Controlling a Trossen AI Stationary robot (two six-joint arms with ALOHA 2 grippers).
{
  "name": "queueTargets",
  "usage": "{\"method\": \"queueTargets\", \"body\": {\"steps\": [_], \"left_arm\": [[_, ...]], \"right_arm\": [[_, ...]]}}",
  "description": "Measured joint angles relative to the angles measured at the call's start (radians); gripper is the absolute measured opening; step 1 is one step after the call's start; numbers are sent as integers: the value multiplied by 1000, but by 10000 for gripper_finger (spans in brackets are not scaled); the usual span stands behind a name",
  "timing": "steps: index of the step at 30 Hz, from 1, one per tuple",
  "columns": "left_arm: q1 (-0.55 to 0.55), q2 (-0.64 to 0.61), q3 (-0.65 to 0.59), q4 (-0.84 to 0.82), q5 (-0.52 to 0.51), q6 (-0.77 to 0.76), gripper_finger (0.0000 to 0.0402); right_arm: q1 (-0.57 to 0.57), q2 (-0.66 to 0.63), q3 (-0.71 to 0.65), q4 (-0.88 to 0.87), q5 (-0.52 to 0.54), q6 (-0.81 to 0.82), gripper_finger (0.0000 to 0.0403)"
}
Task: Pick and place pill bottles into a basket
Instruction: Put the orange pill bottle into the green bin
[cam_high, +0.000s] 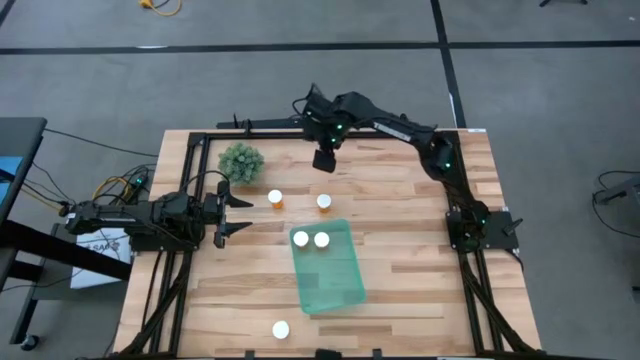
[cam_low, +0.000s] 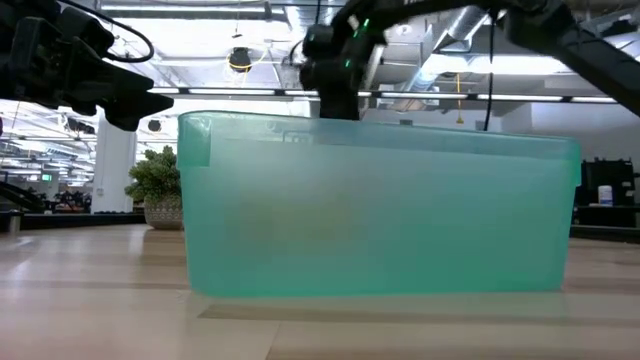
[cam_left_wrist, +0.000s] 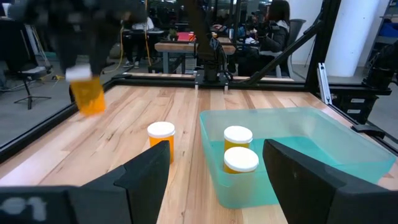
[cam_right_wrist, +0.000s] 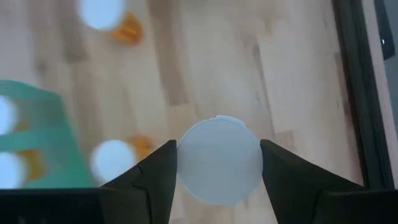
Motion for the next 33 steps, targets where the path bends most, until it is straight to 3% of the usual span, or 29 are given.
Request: {"method": "queueTargets", "body": {"steps": [8, 17, 33], "left_arm": [[0, 0, 0, 0, 0, 0, 248], [0, 0, 0, 0, 0, 0, 248], [0, 0, 0, 0, 0, 0, 248]], "right_arm": [[64, -197, 0, -79, -43, 77, 196], [217, -358, 0, -147, -41, 213, 191], [475, -315, -16, -168, -15, 307, 196]]}}
